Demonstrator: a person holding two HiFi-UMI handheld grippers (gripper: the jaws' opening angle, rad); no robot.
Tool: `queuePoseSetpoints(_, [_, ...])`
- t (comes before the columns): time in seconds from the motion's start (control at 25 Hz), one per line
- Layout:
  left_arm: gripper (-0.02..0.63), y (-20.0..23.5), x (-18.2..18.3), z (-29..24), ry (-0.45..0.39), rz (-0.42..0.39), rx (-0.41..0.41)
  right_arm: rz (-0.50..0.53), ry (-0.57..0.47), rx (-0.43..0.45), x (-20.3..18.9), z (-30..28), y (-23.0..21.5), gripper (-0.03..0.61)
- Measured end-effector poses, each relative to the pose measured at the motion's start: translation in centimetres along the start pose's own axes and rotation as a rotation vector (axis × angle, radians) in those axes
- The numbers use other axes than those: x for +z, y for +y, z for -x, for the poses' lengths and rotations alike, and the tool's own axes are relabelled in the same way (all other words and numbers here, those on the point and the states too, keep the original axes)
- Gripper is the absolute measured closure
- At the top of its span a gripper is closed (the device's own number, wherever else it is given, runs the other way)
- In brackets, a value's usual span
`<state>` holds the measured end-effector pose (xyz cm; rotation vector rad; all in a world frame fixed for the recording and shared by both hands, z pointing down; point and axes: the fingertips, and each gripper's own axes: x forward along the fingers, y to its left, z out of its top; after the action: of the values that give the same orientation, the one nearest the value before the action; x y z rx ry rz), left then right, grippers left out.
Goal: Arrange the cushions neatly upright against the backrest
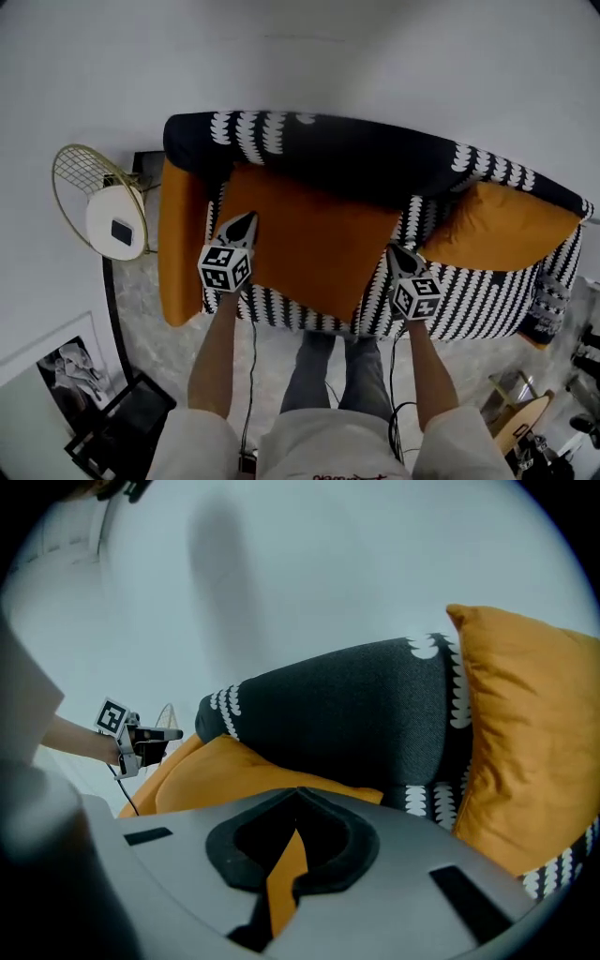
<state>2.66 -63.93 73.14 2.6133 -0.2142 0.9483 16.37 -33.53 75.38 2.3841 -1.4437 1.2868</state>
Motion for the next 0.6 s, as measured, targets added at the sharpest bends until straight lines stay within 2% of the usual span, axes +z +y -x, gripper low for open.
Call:
queuePoseSetpoints(0.12, [0.583,0.6,-0.6,-1.0,0.043,-0.015,-0.019,-0.061,-0.010,0.006,-1.1,0.1,-0.5,0.551])
queuePoseSetpoints(0.2, [0.575,1.5,-1.5,-1.3,0.075,0.005,-0.027,-0.134,0.013,0.024,-2.7,-0.3,-0.7,0.549])
queuePoseSetpoints(0.24, [0.498,2.0,-2.0,-1.5,0.093,0.028,-0.031,-0.182,0.033,0.035,-3.8,-0.5,-0.7,0.506])
queuePoseSetpoints(0.28, [0.344,2.5,-2.6,-1.7,0.112,0.051,-0.033,-0.231,0.055,0.046,-4.9,-0.8,-0.8,0.351])
queuePoseSetpoints(0.32, [0.312,3.1,-3.1,-1.9,0.131,0.062,-0.027,-0.273,0.074,0.053,-5.9,-1.1,-0.9,0.269])
queuePoseSetpoints(0.4, [0.261,4.9,-4.0,-1.8,0.172,0.043,0.004,-0.331,0.109,0.051,-7.8,-1.7,-0.9,0.211])
queuePoseSetpoints(0.6, [0.210,9.2,-6.4,-1.9,0.292,0.006,0.052,-0.434,0.150,0.034,-11.2,-3.7,-0.9,0.144])
